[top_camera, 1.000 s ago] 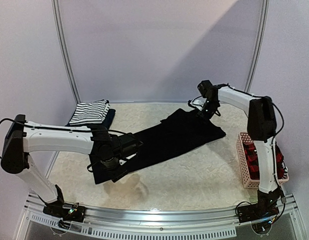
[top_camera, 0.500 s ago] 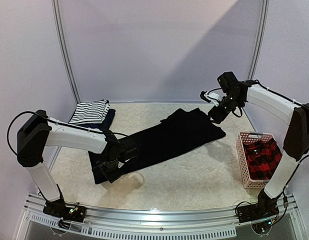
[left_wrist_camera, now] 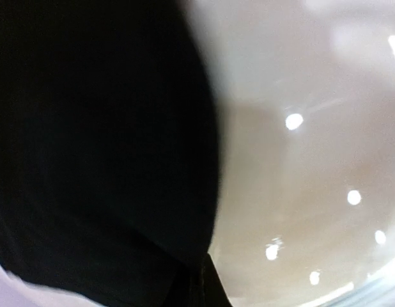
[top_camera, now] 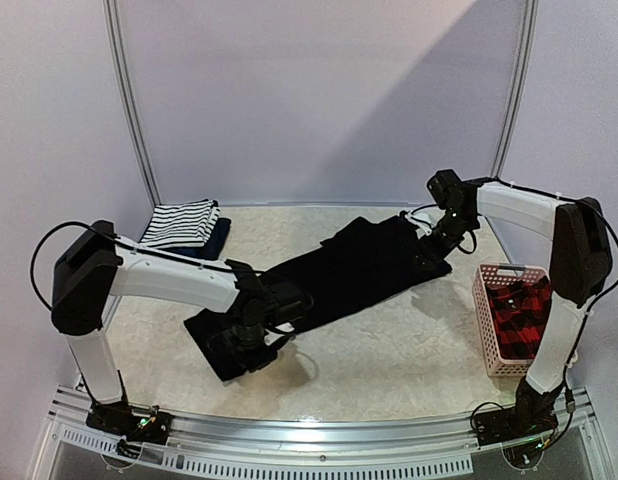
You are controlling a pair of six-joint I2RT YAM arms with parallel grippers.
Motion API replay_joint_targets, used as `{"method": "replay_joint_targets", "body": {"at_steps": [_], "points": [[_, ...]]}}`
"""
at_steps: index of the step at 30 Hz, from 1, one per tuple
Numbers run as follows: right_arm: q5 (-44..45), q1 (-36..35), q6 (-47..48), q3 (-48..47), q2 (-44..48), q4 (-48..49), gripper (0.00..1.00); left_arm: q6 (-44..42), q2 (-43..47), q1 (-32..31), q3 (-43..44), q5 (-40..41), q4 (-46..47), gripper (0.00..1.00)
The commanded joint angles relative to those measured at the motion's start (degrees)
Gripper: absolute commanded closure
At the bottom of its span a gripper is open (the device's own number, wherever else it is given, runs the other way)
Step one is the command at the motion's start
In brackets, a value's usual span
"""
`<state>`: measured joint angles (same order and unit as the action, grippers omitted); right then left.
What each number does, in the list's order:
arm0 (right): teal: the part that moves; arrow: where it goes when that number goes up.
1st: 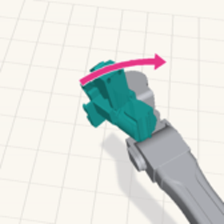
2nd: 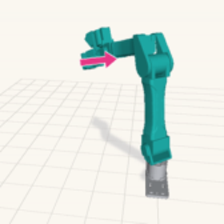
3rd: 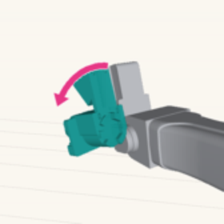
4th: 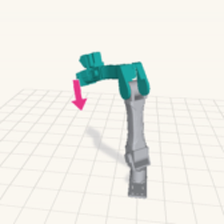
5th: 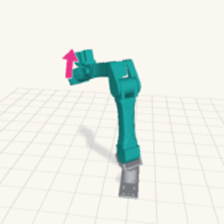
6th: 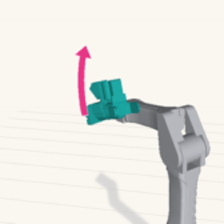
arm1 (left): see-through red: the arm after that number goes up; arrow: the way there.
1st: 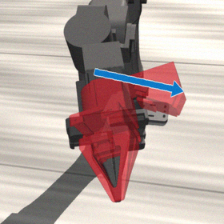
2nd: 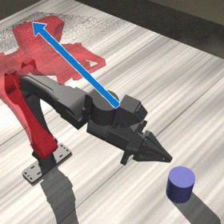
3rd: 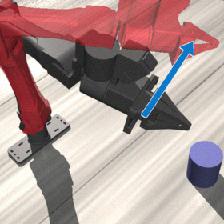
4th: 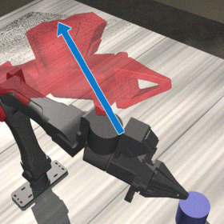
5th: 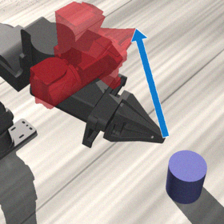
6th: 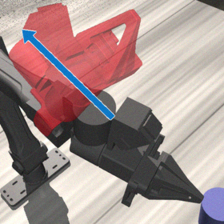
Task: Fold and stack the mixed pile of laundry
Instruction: Rotate the rectangle-folded T-shirt at the center of the board.
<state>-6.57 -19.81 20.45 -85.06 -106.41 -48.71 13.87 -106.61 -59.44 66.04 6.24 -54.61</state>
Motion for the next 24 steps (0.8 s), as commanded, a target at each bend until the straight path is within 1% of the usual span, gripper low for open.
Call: {"method": "replay_joint_targets", "body": {"at_steps": [1,5,7,10,17,19,21,22,23,24], "points": [[0.7,0.4,-1.5,-3.8,-5.5,-1.9,0.33,-3.1,-5.6,-7.7,8.9,-13.0,2.6,1.0],[5.0,0.6,-2.0,-9.0,-11.2,-2.5,0.33,-5.0,-11.8,-12.5,18.2,-17.8,-1.8,1.0],[6.2,0.7,-2.0,-12.7,-15.4,-3.6,0.33,-5.7,-13.8,-15.0,20.6,-18.5,-2.5,1.0],[10.3,0.7,-1.2,-18.8,-21.9,-3.7,0.34,-5.9,-15.5,-17.0,22.4,-19.7,-1.4,1.0],[14.1,-0.7,2.3,-42.8,-40.7,-12.3,0.35,-6.7,-16.8,-18.8,27.4,-18.1,-0.4,1.0],[14.4,-1.9,4.4,-47.8,-44.1,-13.2,0.35,-7.6,-17.4,-18.9,29.0,-16.9,-0.7,1.0],[14.5,-3.3,7.0,-51.2,-46.8,-12.3,0.35,-8.5,-18.2,-18.9,30.9,-15.6,-1.0,0.97],[13.2,-4.0,8.0,-52.6,-47.9,-11.6,0.36,-9.2,-18.8,-19.0,32.2,-15.1,-1.1,0.95],[11.4,-4.5,9.4,-53.5,-48.5,-10.4,0.36,-9.9,-19.4,-19.0,33.7,-14.6,-0.9,0.92],[9.8,-4.9,10.7,-53.7,-49.1,-7.7,0.35,-10.8,-19.9,-19.1,34.5,-13.8,0.3,0.87]]}}
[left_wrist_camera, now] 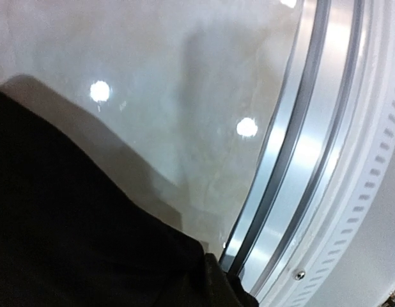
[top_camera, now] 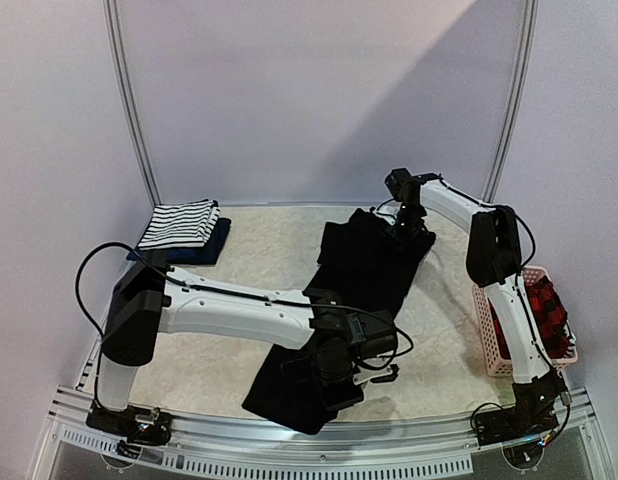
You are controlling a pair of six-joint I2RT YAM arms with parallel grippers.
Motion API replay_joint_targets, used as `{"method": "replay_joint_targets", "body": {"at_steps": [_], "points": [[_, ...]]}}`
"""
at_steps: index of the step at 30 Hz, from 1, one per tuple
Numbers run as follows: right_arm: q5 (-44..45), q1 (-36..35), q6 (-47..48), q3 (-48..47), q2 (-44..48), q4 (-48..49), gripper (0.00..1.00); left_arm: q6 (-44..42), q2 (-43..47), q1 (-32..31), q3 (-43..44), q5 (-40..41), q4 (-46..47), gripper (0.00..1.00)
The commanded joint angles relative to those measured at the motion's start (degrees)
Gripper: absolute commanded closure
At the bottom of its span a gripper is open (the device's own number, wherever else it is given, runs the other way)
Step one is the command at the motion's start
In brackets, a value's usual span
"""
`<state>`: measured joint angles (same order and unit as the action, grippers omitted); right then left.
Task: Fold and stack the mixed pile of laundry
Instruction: Rotate the rectangle-folded T-shirt at the center of the board.
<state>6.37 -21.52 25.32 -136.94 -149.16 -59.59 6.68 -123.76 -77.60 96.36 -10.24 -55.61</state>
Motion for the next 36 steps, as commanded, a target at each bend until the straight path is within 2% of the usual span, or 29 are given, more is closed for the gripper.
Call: {"method": "replay_joint_targets", "body": {"at_steps": [1,4,7,9,13,18,20,23,27,33,36], "points": [[-2.1,-4.0,6.8,-3.3,-6.7,5.0,0.35,-4.4,-2.9,-1.1,4.0,3.8,3.6,0.82],[-0.6,-6.1,12.2,-5.7,-8.6,11.4,0.31,-5.8,-3.2,-1.4,3.1,5.5,10.3,0.69],[-5.2,-7.1,14.8,-5.7,-7.9,17.8,0.26,-6.7,-4.3,-1.8,5.6,7.2,11.6,0.65],[-7.7,-7.2,13.4,-6.3,-7.3,21.5,0.24,-7.7,-4.6,-2.1,7.6,7.9,11.0,0.63],[-6.7,-6.6,9.8,-6.8,-4.3,21.6,0.2,-7.6,-1.6,-2.6,6.9,12.6,10.3,0.58],[-13.1,-3.3,3.6,7.8,13.6,25.8,0.16,-7.0,7.0,-0.2,-1.5,17.5,15.2,0.54],[-14.5,-2.6,2.0,15.4,22.1,27.2,0.16,-4.8,9.4,2.9,-2.7,17.9,16.7,0.53],[-16.0,-2.3,-2.1,24.1,29.0,27.7,0.16,-1.9,11.4,8.0,-2.8,19.3,17.8,0.52],[-18.7,-1.6,-10.2,30.9,32.6,24.1,0.2,3.5,12.4,16.0,-2.8,20.2,20.4,0.53],[-31.4,2.2,-23.7,31.7,25.5,19.7,0.35,7.6,10.6,24.5,-2.8,15.4,26.2,0.53],[-34.7,2.3,-25.0,31.0,21.5,19.1,0.41,9.8,7.8,28.4,-1.9,11.3,30.0,0.53]]}}
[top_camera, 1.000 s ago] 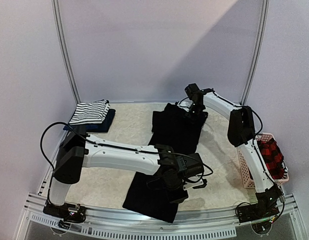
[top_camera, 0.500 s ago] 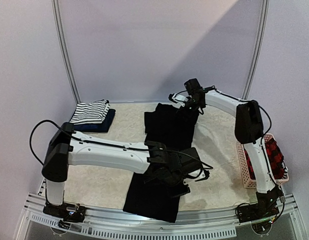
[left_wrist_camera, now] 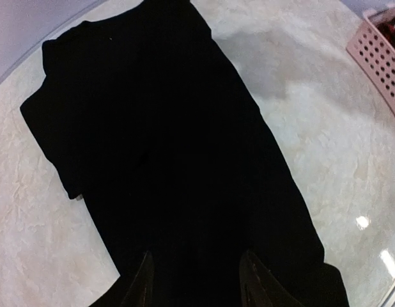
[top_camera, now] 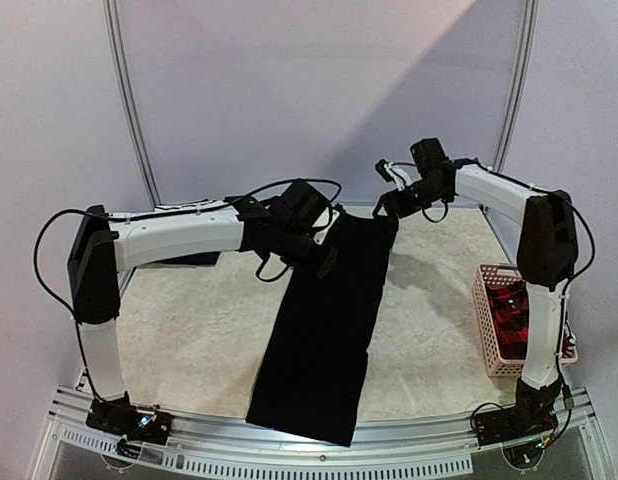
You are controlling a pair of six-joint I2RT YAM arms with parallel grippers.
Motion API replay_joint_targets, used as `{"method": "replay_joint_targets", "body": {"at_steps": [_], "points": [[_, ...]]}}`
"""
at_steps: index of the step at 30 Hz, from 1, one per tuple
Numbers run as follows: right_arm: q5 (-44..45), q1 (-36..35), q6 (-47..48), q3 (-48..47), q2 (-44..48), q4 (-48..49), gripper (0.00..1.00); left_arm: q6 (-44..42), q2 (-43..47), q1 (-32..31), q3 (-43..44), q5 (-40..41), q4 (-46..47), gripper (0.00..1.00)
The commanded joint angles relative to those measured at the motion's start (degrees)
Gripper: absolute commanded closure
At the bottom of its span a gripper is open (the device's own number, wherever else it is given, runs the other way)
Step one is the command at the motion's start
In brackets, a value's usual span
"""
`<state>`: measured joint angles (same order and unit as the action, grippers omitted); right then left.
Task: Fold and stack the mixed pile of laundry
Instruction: Rotate the rectangle-folded T-shirt at the center of the board.
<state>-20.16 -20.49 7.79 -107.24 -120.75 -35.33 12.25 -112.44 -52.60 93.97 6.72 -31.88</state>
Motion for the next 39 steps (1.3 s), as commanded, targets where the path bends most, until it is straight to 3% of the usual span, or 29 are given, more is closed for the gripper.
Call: {"method": "replay_joint_targets", "body": {"at_steps": [1,9,14,17,21,25,28,34,39], "points": [[-8.5,1.2,-7.4,0.7,-7.7,-5.4,0.43,4.8,-4.9,4.8,1.6,-6.8,7.3,0.53],[-9.6,2.1,-9.6,-4.5,-15.1,-8.1,0.45,9.8,-19.7,10.8,12.1,-11.5,10.6,0.54],[-2.9,3.1,-10.5,-12.6,-20.8,-14.7,0.46,13.4,-26.1,12.7,17.9,-13.8,9.0,0.55],[1.0,3.8,-10.5,-17.5,-24.8,-18.0,0.52,13.8,-25.8,12.7,16.3,-14.3,10.5,0.55],[4.7,4.9,-8.5,-27.5,-30.5,-22.5,0.71,14.9,-22.7,12.6,11.4,-15.5,13.4,0.56],[8.1,5.5,-5.0,-37.1,-34.8,-22.3,0.75,16.3,-17.5,12.1,4.8,-15.6,16.5,0.56],[8.7,5.7,-4.5,-38.8,-35.9,-18.1,0.76,16.2,-13.5,11.2,0.3,-14.4,17.3,0.56],[9.0,5.5,-1.3,-39.1,-34.0,-4.7,0.71,11.5,-6.1,7.6,-5.1,-12.9,13.7,0.56],[8.4,5.7,0.1,-35.4,-29.2,-9.8,0.49,-7.8,0.0,1.3,-4.2,-5.1,-0.7,0.55]]}}
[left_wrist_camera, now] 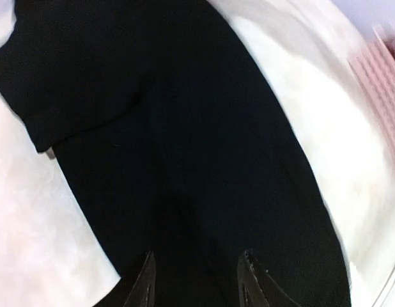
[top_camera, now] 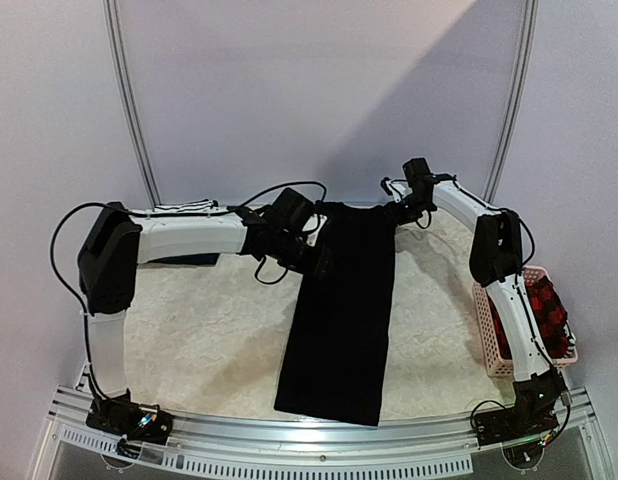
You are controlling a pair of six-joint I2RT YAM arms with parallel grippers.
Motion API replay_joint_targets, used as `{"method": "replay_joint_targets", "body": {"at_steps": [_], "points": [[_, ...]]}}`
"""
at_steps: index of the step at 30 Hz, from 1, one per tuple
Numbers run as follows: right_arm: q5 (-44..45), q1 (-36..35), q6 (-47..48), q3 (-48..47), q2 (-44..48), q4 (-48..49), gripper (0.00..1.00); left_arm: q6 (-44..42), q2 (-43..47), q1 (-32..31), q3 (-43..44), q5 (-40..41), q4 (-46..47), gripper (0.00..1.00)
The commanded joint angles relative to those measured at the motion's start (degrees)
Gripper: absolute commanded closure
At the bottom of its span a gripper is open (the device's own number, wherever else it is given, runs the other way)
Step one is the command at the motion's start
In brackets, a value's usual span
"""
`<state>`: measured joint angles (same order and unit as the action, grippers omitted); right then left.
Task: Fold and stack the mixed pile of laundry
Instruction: Rotate the rectangle-folded T-shirt at the center of the board, then pick up the rectangle-folded T-shirt from the center of the board.
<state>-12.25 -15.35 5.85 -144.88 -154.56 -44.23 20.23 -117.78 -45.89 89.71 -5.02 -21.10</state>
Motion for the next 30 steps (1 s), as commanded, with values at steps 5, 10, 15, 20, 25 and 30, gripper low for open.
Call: {"method": "replay_joint_targets", "body": {"at_steps": [5,10,15,20,25,30], "points": [[0.3,1.2,7.0,23.4,25.3,-2.0,0.36,-24.3,11.9,-11.2,-5.1,12.4,-22.6,0.55],[-7.4,0.7,13.1,51.5,49.3,1.1,0.32,-21.7,21.4,-18.2,-14.6,13.1,-24.6,0.55],[-15.2,-6.3,25.8,76.3,68.8,1.3,0.34,-29.6,34.2,-28.8,-24.5,17.0,-24.2,0.55],[-10.6,-22.8,33.0,93.3,82.8,4.4,0.39,-20.2,41.2,-23.4,-30.2,13.6,-23.5,0.52],[-2.7,-38.2,37.5,102.5,90.4,9.5,0.43,8.6,41.8,-19.2,-39.3,5.7,-14.0,0.53],[4.2,-50.2,42.7,105.8,86.8,13.9,0.45,37.5,42.8,-19.6,-53.4,2.1,6.0,0.54]]}}
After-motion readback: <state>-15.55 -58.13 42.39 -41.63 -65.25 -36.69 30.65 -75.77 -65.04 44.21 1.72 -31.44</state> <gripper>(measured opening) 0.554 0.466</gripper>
